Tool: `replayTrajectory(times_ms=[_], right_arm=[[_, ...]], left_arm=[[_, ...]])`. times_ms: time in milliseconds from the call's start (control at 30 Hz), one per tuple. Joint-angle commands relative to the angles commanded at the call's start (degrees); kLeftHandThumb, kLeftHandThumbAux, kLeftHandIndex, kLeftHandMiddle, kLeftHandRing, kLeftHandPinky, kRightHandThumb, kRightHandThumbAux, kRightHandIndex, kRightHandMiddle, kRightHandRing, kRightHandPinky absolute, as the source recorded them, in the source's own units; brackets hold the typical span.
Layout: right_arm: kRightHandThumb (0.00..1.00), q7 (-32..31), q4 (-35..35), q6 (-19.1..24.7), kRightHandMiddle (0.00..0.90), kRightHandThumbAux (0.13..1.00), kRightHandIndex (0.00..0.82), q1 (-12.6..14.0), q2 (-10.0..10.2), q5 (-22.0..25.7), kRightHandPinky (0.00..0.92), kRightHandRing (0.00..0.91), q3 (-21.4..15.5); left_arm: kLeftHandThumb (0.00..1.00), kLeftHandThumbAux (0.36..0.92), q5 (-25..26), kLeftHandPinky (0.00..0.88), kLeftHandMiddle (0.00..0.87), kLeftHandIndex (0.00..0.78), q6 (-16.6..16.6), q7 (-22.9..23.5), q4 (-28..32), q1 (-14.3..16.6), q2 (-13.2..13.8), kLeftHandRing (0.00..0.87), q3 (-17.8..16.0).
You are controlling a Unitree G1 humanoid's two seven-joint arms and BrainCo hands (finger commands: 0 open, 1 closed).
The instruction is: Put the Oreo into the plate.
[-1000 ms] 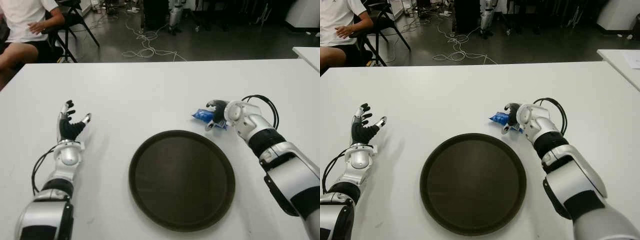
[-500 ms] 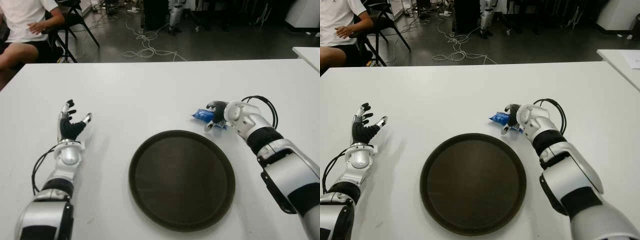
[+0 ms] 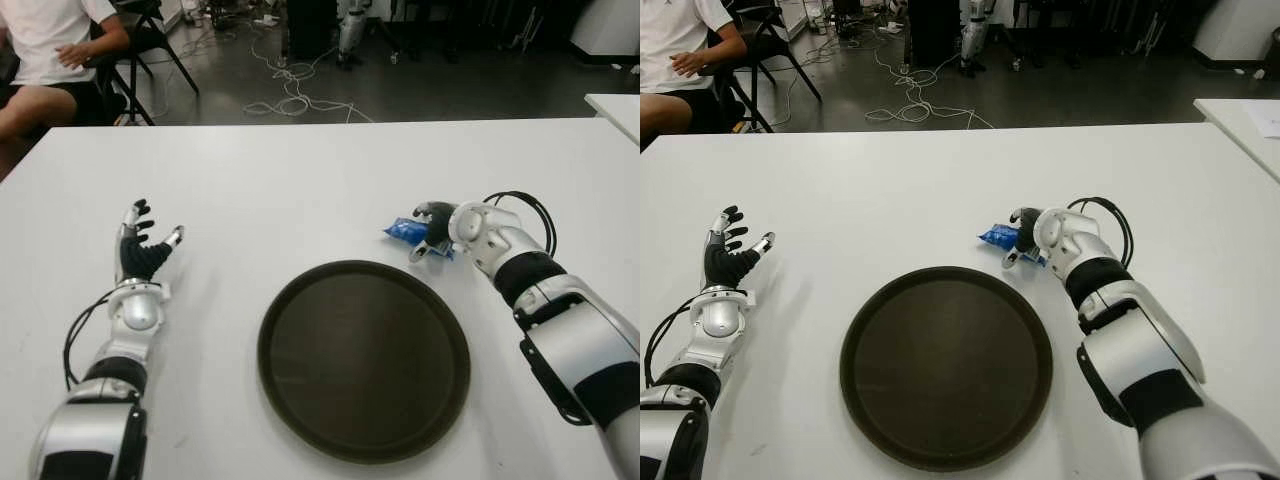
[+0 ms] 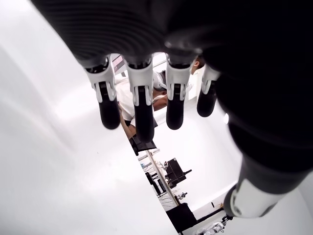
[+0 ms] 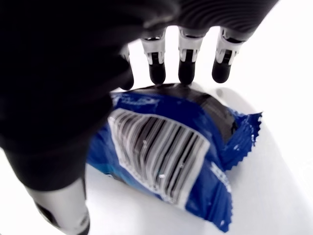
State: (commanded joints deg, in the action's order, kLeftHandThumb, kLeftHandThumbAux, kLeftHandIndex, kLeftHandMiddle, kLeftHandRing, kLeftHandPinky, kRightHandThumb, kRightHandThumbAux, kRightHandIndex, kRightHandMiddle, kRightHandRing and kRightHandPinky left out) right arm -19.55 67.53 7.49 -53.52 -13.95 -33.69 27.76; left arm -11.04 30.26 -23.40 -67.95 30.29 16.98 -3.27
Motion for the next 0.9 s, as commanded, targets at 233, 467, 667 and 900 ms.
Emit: replayTrajectory(times_ms=[233, 467, 667, 900], right_arm=[[0.0, 0.87, 0.5, 0.14, 0.043, 0.817, 0.037, 0.01, 0.27, -0.85, 0.0, 0.007, 0.77], [0.0, 1.04, 0.42, 1.55, 0.046, 0.806, 0.031, -0.01, 0.76, -1.3, 0.0, 0.003, 1.15], [0.0, 1.93, 1.92, 1.21, 0.06, 0.808, 0.036, 0.4, 1.15, -1.38, 0.0, 0.008, 1.19], [0.0, 1.58, 2.09, 0.77, 0.061, 0.814, 0.039, 0.18, 1.23, -1.38, 0.0, 0.009, 1.33]], left_arm=[[0.147, 0.712, -0.2, 0.179, 0.161, 0.102, -0.03, -0.1, 0.17, -0.13, 0.09, 0.173, 0.16], [0.152, 0.716, -0.19, 0.197, 0.162, 0.104, 0.05, -0.05, 0.32, -0.27, 0.1, 0.182, 0.14], [0.16, 0.72, 0.08, 0.217, 0.17, 0.109, -0.12, 0.26, 0.39, -0.28, 0.03, 0.191, -0.05], [0.156, 0.711, 0.4, 0.234, 0.173, 0.111, -0.26, 0.64, 0.2, -0.17, -0.01, 0.197, -0.29]])
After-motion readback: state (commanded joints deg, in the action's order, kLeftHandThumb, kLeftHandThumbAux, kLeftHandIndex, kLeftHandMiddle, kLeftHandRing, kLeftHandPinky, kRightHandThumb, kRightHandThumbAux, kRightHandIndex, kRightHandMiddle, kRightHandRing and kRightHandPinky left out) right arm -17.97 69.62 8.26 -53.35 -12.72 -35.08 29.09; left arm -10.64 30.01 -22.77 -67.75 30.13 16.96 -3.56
